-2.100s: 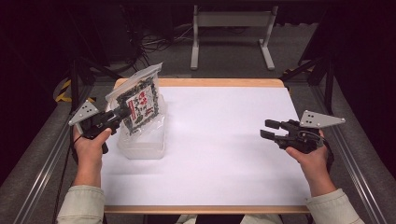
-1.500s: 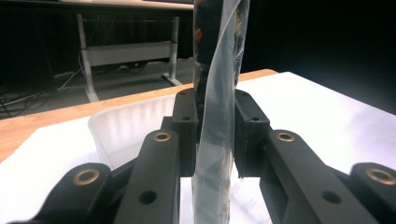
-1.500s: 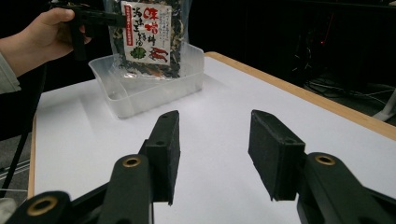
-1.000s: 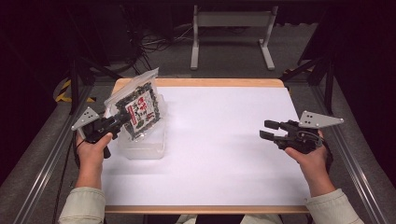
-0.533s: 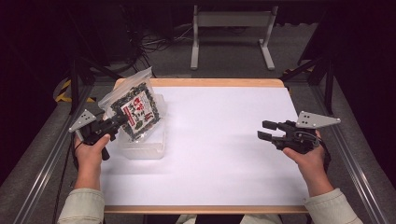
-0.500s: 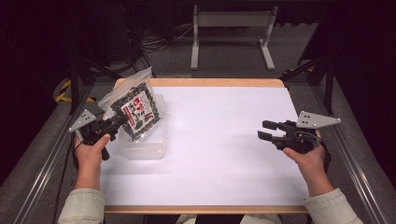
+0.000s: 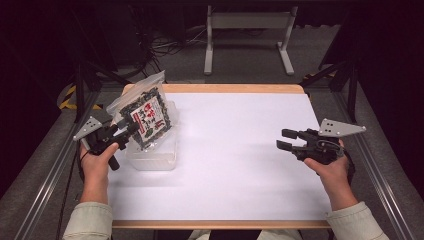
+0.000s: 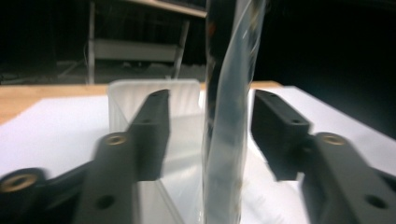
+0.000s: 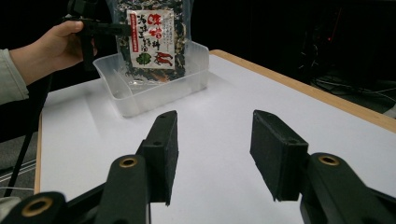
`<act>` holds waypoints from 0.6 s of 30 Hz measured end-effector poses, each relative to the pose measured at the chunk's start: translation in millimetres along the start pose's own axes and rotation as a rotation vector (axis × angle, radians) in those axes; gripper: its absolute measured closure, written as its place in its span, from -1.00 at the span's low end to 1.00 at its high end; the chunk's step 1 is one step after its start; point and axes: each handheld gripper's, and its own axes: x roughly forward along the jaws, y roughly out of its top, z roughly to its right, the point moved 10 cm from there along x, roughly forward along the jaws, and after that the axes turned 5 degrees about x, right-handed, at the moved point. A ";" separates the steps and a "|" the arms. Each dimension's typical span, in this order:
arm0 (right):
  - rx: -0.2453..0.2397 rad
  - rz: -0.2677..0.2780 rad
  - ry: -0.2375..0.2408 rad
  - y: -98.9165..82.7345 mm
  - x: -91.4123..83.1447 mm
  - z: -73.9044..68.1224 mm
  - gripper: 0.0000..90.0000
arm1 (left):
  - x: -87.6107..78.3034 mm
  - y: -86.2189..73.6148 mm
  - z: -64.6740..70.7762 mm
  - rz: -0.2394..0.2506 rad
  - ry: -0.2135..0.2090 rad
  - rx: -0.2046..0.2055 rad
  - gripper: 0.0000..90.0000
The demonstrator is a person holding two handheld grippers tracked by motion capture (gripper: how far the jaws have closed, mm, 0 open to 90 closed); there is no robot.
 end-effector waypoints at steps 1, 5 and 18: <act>0.000 -0.001 0.000 -0.2 0.1 0.1 0.15 | -0.2 1.6 0.5 0.009 0.007 0.002 -0.04; -0.001 0.000 0.002 -0.2 0.4 -0.4 0.14 | -2.7 2.9 2.8 -0.014 0.019 0.004 -0.22; -0.004 0.001 0.009 1.5 3.2 0.1 0.11 | -26.8 6.9 3.0 -0.035 0.136 0.049 -0.44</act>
